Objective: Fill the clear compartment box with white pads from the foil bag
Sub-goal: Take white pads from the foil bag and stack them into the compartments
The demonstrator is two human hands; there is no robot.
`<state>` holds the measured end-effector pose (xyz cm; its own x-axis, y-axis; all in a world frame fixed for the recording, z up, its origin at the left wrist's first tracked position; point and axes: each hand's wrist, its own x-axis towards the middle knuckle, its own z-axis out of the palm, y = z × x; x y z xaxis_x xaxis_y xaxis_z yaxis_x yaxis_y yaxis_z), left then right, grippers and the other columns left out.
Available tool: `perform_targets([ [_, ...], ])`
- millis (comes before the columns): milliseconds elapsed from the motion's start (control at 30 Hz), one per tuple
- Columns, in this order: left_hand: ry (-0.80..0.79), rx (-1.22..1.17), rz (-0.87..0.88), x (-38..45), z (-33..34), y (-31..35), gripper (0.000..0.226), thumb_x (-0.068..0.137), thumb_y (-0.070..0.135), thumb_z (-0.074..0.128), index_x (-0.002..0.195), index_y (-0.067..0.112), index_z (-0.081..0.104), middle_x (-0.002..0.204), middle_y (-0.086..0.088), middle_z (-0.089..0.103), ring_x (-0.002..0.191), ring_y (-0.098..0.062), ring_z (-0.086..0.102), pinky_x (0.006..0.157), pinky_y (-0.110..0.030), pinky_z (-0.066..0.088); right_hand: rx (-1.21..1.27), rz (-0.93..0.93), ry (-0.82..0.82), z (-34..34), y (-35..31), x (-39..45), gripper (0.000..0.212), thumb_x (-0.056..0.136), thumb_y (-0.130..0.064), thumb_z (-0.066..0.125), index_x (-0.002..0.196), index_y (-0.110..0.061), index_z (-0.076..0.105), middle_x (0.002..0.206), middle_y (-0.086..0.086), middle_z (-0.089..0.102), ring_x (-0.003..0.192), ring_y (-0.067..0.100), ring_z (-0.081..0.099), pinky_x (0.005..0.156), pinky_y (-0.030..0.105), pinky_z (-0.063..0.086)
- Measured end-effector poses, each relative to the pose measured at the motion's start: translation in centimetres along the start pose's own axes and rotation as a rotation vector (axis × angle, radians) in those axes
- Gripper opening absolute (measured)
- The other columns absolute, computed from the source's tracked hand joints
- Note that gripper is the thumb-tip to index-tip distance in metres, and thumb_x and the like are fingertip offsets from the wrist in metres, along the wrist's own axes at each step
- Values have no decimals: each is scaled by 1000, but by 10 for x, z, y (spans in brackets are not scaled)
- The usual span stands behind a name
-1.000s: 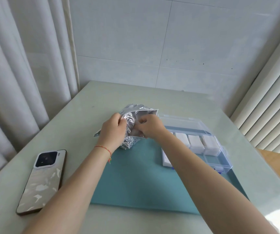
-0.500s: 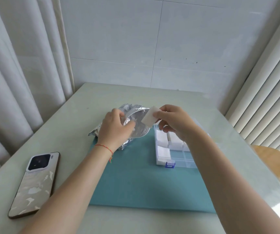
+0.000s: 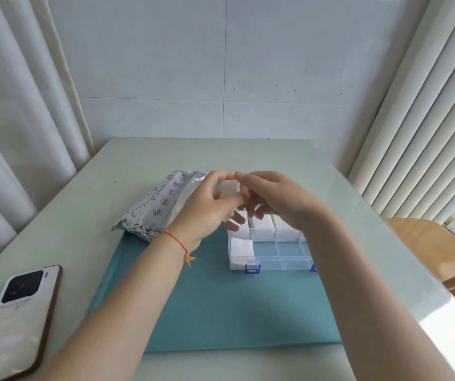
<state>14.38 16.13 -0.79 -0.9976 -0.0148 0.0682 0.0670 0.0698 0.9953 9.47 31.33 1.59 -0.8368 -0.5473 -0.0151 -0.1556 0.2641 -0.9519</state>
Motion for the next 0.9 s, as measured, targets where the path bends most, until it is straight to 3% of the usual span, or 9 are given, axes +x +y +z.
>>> perform_targets([
  [67, -55, -230, -164, 2, 0, 3, 21, 97, 26, 55, 115, 16, 57, 83, -12, 61, 62, -25, 62, 53, -31, 52, -52, -45, 115, -3, -1, 1, 34, 93, -40, 60, 78, -10, 60, 74, 8, 65, 64, 18, 56, 61, 35, 42],
  [167, -139, -595, -344, 7, -4, 4, 27, 97, 29, 40, 107, 14, 60, 81, -9, 61, 62, -22, 60, 53, -27, 49, -270, -140, 142, -2, -3, 1, 27, 82, -36, 75, 93, -14, 62, 88, -5, 68, 76, 7, 62, 68, 20, 49],
  [267, -169, -775, -403, 11, -7, 0, 31, 97, 34, 37, 116, 17, 53, 90, -9, 61, 78, -21, 62, 62, -32, 54, -484, -184, 70, 8, -4, -2, 51, 70, -36, 84, 109, -22, 54, 111, -11, 60, 102, 4, 55, 75, 9, 44],
  [433, -124, -787, -480, 13, -9, -5, 34, 97, 52, 41, 106, 23, 55, 85, 0, 61, 74, -16, 63, 64, -27, 53, -794, -255, 115, 28, -6, -2, 70, 68, -44, 79, 127, -25, 45, 117, -10, 50, 112, 14, 45, 96, 35, 38],
  [633, -111, -769, -504, 13, -10, -6, 39, 99, 53, 36, 89, 23, 58, 74, 2, 58, 67, -13, 55, 71, -31, 47, -1028, -239, 204, 33, -6, 1, 61, 74, -51, 70, 127, -24, 53, 111, -4, 49, 109, 17, 41, 91, 33, 34],
  [767, -117, -761, -520, 13, -10, -6, 41, 99, 51, 37, 88, 21, 62, 79, 0, 60, 72, -15, 58, 68, -31, 51, -1000, -270, 209, 33, -5, 0, 62, 74, -49, 70, 129, -26, 53, 113, -4, 49, 109, 17, 41, 93, 34, 34],
  [900, -140, -768, -514, 11, -9, -3, 46, 99, 52, 34, 84, 20, 62, 73, -3, 67, 64, -16, 64, 64, -28, 52, -955, -270, 178, 31, -6, -1, 63, 72, -49, 73, 127, -29, 49, 112, -5, 48, 108, 17, 41, 91, 34, 34],
])
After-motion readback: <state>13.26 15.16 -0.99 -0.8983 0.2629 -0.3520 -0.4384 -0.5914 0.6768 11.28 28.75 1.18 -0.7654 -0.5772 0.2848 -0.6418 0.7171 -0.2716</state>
